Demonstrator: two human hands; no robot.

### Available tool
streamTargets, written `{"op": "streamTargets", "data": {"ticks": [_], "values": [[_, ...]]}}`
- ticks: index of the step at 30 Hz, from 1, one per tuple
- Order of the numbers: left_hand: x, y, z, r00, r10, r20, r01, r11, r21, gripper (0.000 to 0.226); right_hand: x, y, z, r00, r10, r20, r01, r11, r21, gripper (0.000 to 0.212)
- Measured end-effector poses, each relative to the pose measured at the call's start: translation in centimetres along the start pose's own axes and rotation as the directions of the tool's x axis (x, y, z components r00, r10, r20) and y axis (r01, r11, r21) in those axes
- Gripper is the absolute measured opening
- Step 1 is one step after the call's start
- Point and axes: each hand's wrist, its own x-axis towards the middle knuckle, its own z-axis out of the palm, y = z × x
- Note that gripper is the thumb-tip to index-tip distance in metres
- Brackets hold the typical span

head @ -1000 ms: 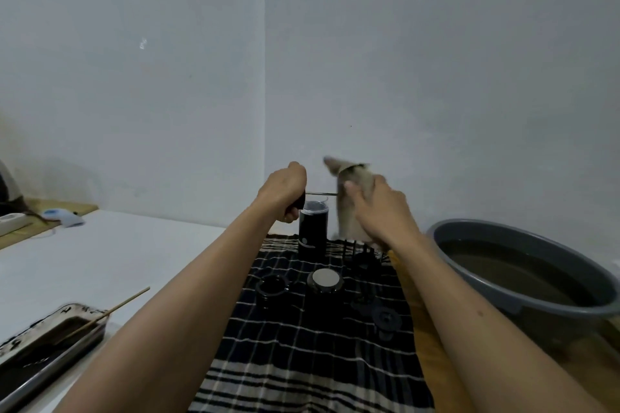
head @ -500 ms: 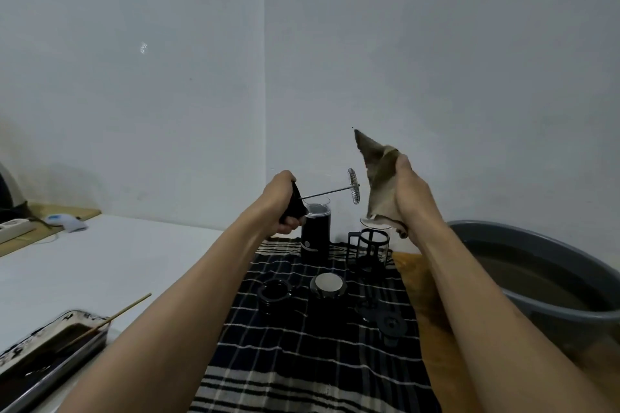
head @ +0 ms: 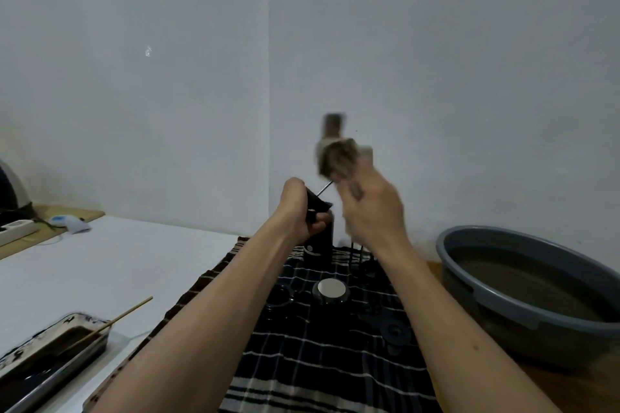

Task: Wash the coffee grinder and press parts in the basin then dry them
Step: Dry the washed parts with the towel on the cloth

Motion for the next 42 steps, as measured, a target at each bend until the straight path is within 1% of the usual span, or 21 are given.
{"op": "streamTargets", "data": {"ticks": [1, 2, 4, 5, 9, 12, 17, 19, 21, 24, 26, 28, 30, 31, 32, 34, 36, 37, 39, 41, 42], "values": [[-0.1, -0.3, 0.4, 0.999, 0.025, 0.027, -0.024, 0.999, -0.029, 0.031, -0.3, 0.0, 0.7, 0.989, 0.046, 0.143, -0.044, 0.999, -0.018, 0.028], [0.0, -0.6, 0.6, 0.998, 0.037, 0.041, -0.034, 0.998, -0.061, 0.036, -0.8, -0.1, 1.2, 0.964, 0.107, 0.245, -0.121, 0.992, 0.045, 0.027], [0.3, -1.3, 0.5, 0.995, 0.041, 0.089, -0.036, 0.998, -0.056, 0.041, -1.4, 0.3, 1.6, 0.918, 0.185, 0.350, -0.279, 0.930, 0.240, 0.026], [0.4, -1.6, 0.2, 0.994, 0.042, 0.103, -0.038, 0.999, -0.034, 0.042, -1.5, 0.5, 1.5, 0.912, 0.182, 0.367, -0.304, 0.901, 0.308, 0.026], [0.7, -1.8, -0.6, 0.990, 0.020, 0.140, -0.025, 0.999, 0.030, 0.046, -1.6, 0.3, 1.0, 0.933, 0.101, 0.345, -0.258, 0.857, 0.446, 0.028], [0.2, -1.5, -0.7, 0.977, -0.026, 0.211, 0.024, 1.000, 0.012, 0.034, -1.9, -0.1, 0.6, 0.945, 0.024, 0.326, -0.157, 0.909, 0.387, 0.023], [0.2, -1.0, -0.8, 0.964, -0.085, 0.253, 0.087, 0.996, 0.003, 0.032, -2.6, 0.8, 0.4, 0.962, -0.040, 0.269, -0.062, 0.931, 0.360, 0.021], [0.2, -1.1, -1.2, 0.933, -0.167, 0.319, 0.149, 0.986, 0.080, 0.036, -2.5, 2.0, -0.3, 0.957, -0.114, 0.267, 0.045, 0.967, 0.251, 0.022], [0.2, -1.1, -2.2, 0.872, -0.276, 0.405, 0.222, 0.959, 0.177, 0.042, -2.2, 3.3, -1.2, 0.897, -0.257, 0.359, 0.226, 0.966, 0.127, 0.024], [-0.1, -0.7, -2.9, 0.751, -0.422, 0.507, 0.244, 0.892, 0.381, 0.027, -1.6, 5.3, -2.7, 0.741, -0.509, 0.438, 0.557, 0.830, 0.023, 0.020], [-0.1, -0.6, -3.0, 0.696, -0.497, 0.518, 0.242, 0.841, 0.483, 0.022, -0.7, 6.3, -3.6, 0.630, -0.597, 0.497, 0.712, 0.699, -0.065, 0.022], [0.3, -0.9, -3.4, 0.685, -0.532, 0.498, 0.269, 0.819, 0.506, 0.036, 0.1, 6.5, -3.8, 0.564, -0.599, 0.568, 0.787, 0.598, -0.151, 0.026], [0.4, -1.1, -3.2, 0.734, -0.499, 0.461, 0.272, 0.838, 0.473, 0.037, 0.2, 6.0, -3.2, 0.587, -0.572, 0.573, 0.782, 0.585, -0.217, 0.029], [0.1, -1.2, -2.8, 0.793, -0.438, 0.425, 0.254, 0.870, 0.422, 0.027, 0.0, 5.6, -2.7, 0.638, -0.528, 0.560, 0.732, 0.642, -0.228, 0.032], [-0.4, -1.4, -2.3, 0.857, -0.351, 0.378, 0.220, 0.911, 0.348, 0.016, -0.3, 4.9, -2.2, 0.715, -0.435, 0.547, 0.619, 0.757, -0.208, 0.035], [-0.9, -1.8, -1.0, 0.953, -0.154, 0.262, 0.091, 0.967, 0.237, 0.012, -0.7, 3.8, -1.2, 0.842, -0.148, 0.519, 0.193, 0.980, -0.035, 0.039], [-0.7, -2.8, 0.0, 0.987, 0.092, 0.129, -0.131, 0.933, 0.335, 0.031, -0.9, 3.1, -0.2, 0.867, 0.119, 0.485, -0.209, 0.968, 0.136, 0.040], [-0.6, -3.3, 0.2, 0.964, 0.259, 0.054, -0.255, 0.855, 0.452, 0.040, -0.7, 2.9, 0.2, 0.846, 0.223, 0.485, -0.349, 0.918, 0.186, 0.037], [-0.3, -4.6, -0.1, 0.805, 0.593, 0.019, -0.475, 0.626, 0.619, 0.042, -0.7, 2.2, 0.7, 0.753, 0.382, 0.536, -0.609, 0.715, 0.345, 0.029], [-0.5, -6.0, -0.8, 0.653, 0.750, 0.100, -0.642, 0.479, 0.599, 0.036, -0.4, 1.5, 0.8, 0.627, 0.452, 0.635, -0.779, 0.359, 0.514, 0.024], [-0.4, -6.4, -1.0, 0.609, 0.779, 0.146, -0.689, 0.430, 0.583, 0.035, 0.0, 1.0, 0.5, 0.580, 0.454, 0.676, -0.804, 0.183, 0.566, 0.025]]}}
